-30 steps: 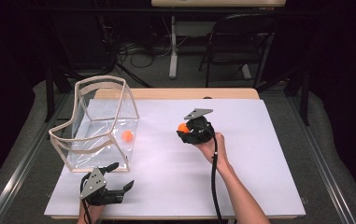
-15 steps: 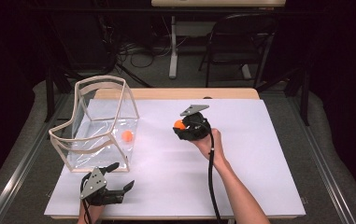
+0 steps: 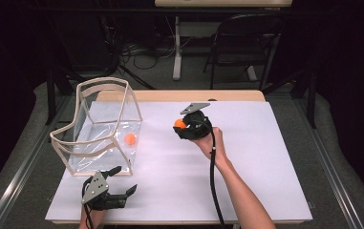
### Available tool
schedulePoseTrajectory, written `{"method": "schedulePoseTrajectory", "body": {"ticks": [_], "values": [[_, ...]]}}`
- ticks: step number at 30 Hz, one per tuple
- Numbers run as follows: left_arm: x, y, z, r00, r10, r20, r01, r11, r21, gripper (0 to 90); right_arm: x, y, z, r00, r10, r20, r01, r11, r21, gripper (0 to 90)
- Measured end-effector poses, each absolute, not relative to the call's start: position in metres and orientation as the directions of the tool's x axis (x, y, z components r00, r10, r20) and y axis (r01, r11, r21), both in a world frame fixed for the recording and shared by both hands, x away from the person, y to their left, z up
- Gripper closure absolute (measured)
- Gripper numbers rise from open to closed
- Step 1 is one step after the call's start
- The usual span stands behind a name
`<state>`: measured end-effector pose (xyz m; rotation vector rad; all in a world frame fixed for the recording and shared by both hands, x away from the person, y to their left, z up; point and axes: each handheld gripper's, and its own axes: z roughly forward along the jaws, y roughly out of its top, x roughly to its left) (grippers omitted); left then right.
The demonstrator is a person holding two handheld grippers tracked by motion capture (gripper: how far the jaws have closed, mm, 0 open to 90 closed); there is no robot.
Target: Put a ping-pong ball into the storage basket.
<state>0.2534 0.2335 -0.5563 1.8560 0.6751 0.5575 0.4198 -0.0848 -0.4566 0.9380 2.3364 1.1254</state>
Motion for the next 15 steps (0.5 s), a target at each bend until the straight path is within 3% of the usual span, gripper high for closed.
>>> {"method": "schedulePoseTrajectory", "body": {"ticks": [15], "values": [[0.254, 0.233, -0.556, 0.734, 0.676, 0.066, 0.196, -0.304, 0.933, 15.7, 0.427, -0.072, -0.445, -0.718, 0.693, -0.06, 0.383, 0.466, 0.798, 51.1]]}}
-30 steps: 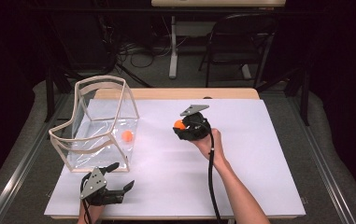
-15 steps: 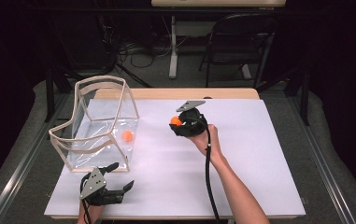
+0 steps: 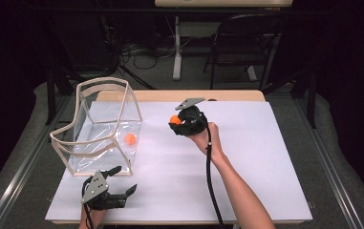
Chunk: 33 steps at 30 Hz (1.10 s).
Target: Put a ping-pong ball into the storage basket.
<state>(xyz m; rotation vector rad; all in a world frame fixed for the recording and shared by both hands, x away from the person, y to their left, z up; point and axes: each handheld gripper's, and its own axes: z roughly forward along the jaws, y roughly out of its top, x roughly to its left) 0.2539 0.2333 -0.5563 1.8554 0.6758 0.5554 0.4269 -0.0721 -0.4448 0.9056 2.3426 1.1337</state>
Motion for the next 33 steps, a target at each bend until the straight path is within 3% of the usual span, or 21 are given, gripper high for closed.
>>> {"method": "schedulePoseTrajectory", "body": {"ticks": [33], "values": [[0.254, 0.235, -0.556, 0.732, 0.678, 0.067, 0.192, -0.299, 0.935, 15.7, 0.438, -0.051, -0.421, -0.734, 0.674, -0.082, 0.346, 0.475, 0.809, 51.2]]}}
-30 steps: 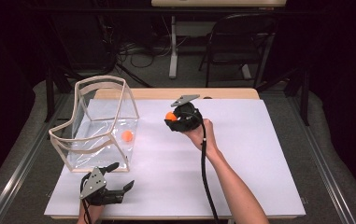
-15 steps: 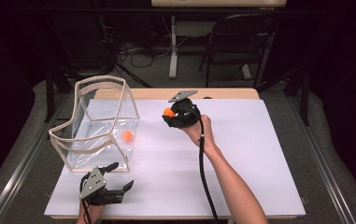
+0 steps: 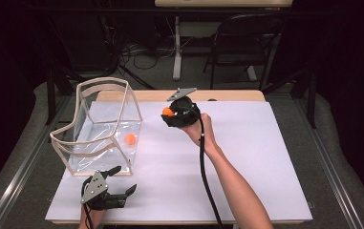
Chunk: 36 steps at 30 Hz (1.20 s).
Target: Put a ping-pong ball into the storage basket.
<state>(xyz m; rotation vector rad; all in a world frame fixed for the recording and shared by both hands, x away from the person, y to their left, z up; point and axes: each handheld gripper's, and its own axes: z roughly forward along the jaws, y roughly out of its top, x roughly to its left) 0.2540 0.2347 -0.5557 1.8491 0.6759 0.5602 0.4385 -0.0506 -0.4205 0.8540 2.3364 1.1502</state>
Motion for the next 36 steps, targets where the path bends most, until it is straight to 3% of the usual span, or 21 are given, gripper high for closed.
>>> {"method": "schedulePoseTrajectory", "body": {"ticks": [36], "values": [[0.254, 0.236, -0.555, 0.731, 0.678, 0.069, 0.19, -0.3, 0.935, 15.7, 0.444, -0.027, -0.389, -0.756, 0.648, -0.097, 0.306, 0.48, 0.822, 51.2]]}}
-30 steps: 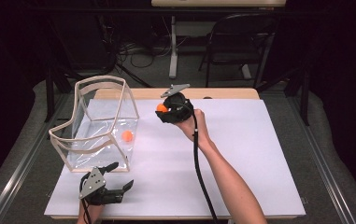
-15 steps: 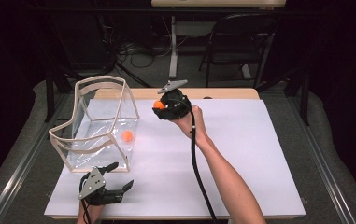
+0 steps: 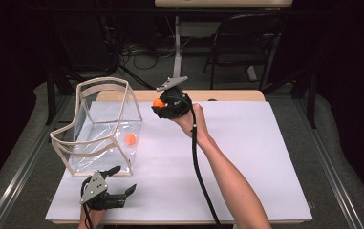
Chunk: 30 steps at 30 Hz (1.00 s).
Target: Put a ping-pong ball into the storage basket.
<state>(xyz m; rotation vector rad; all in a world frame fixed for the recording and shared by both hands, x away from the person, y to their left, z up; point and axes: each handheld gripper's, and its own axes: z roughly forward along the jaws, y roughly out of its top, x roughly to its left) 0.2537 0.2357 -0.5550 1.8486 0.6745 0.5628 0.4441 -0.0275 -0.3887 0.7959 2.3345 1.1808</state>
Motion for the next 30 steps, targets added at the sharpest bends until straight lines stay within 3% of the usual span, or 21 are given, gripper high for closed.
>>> {"method": "schedulePoseTrajectory", "body": {"ticks": [30], "values": [[0.254, 0.236, -0.555, 0.731, 0.679, 0.068, 0.191, -0.3, 0.935, 15.7, 0.444, -0.013, -0.369, -0.77, 0.628, -0.113, 0.274, 0.486, 0.83, 51.2]]}}
